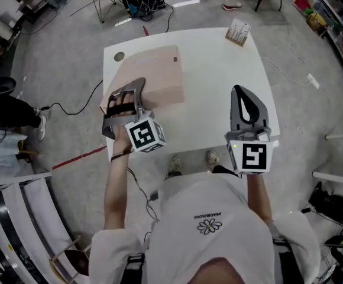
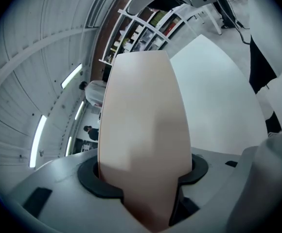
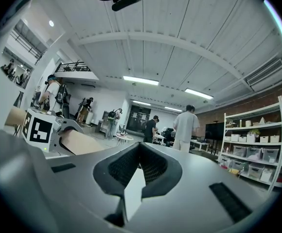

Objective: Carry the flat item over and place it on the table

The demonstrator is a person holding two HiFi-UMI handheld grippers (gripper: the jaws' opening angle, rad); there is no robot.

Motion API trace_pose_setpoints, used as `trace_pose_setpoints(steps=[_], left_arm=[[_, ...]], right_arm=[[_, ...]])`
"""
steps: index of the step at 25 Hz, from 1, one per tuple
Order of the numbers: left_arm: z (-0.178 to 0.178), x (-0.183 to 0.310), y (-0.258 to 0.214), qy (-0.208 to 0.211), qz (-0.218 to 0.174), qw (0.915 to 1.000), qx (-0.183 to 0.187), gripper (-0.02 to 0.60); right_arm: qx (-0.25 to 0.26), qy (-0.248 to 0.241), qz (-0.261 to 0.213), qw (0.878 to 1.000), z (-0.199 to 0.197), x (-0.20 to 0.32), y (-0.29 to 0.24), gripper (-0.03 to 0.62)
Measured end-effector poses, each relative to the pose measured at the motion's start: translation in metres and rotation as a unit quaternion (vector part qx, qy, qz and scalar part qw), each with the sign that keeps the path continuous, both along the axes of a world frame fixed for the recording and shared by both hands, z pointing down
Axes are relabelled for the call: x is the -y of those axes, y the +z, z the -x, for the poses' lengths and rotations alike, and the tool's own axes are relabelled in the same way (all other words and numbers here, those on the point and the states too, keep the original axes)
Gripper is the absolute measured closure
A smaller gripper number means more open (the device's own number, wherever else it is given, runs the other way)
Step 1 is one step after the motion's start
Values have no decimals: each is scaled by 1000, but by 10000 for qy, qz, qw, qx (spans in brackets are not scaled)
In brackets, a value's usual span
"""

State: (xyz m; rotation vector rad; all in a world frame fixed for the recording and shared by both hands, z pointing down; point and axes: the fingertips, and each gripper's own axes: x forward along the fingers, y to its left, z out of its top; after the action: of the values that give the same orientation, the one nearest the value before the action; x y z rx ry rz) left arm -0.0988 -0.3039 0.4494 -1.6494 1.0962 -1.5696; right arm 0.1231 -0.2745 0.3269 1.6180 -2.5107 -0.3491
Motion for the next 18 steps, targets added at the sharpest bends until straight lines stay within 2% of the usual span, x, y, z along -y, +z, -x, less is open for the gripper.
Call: trace_pose_setpoints(steps=[7,12,18], left_arm=[[-4,3,23,94,250,9994,202,284],[-2,3,33,155,377,9980,482,281],[-4,-1,38,189,435,9977,482,275]], right_arm=[[41,-22,-23,10000,-3,4,3,582],[139,-43,57,9999,1,5,6,582],[230,-48,164,9996,1,9,12,582]])
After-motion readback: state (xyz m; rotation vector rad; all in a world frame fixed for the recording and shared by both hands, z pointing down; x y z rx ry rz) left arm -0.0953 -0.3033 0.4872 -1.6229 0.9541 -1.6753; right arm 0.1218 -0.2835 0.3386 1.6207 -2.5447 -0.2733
